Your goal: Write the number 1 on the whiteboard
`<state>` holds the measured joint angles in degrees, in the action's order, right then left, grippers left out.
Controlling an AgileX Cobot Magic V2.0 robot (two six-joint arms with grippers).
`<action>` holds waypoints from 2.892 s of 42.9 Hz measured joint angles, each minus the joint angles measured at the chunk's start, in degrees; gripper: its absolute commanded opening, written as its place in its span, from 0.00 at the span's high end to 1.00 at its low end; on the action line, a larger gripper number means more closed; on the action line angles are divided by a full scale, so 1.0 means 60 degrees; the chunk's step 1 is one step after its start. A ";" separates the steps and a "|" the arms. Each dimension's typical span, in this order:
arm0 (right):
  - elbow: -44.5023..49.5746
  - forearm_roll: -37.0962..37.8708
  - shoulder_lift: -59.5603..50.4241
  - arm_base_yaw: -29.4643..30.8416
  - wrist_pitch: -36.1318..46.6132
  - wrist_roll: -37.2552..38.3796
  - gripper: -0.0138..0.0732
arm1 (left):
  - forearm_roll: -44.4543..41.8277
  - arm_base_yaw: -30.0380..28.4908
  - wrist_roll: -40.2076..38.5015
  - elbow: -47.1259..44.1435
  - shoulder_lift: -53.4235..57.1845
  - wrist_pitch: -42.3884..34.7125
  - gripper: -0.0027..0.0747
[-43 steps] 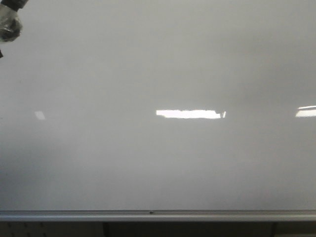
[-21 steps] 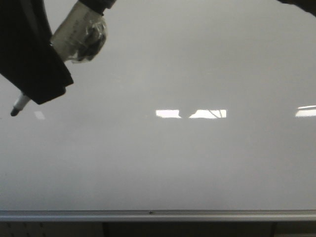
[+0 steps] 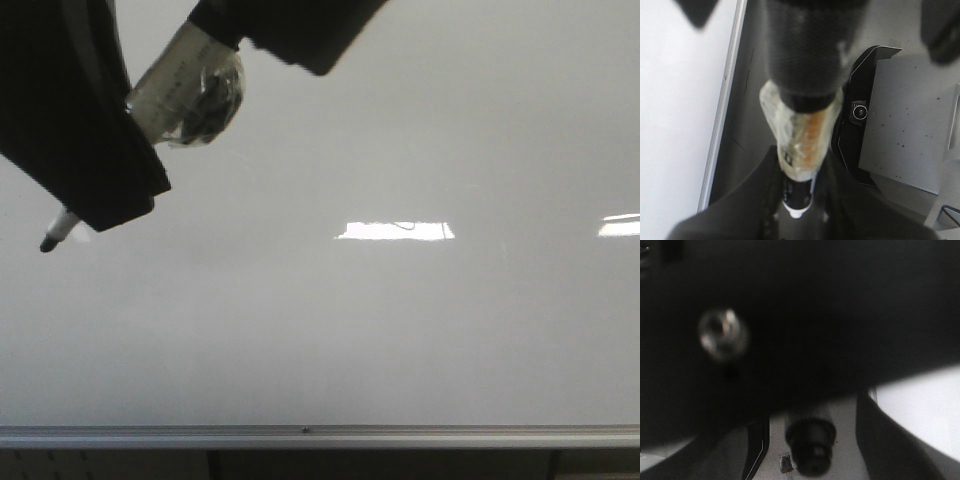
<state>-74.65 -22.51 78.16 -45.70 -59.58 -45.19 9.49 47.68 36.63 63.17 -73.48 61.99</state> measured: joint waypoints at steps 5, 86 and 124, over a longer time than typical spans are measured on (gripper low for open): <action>-0.0106 -0.0033 0.0253 -0.0110 0.0102 0.0000 0.43 | 0.0000 0.0000 0.0000 0.0000 0.0000 0.0000 0.99; -0.0182 0.1855 -0.0361 0.1959 -0.0982 0.2889 0.93 | -0.0954 -0.0537 -0.2430 -0.0404 0.2667 -0.0095 0.18; 0.5632 0.3217 -0.5797 0.7806 0.1061 0.7698 0.93 | -0.4349 -0.3624 -0.8403 -0.2285 0.4612 -0.0104 0.34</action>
<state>-40.86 -3.21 43.38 1.13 -53.22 0.99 -16.60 25.94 -13.79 49.46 -45.81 61.36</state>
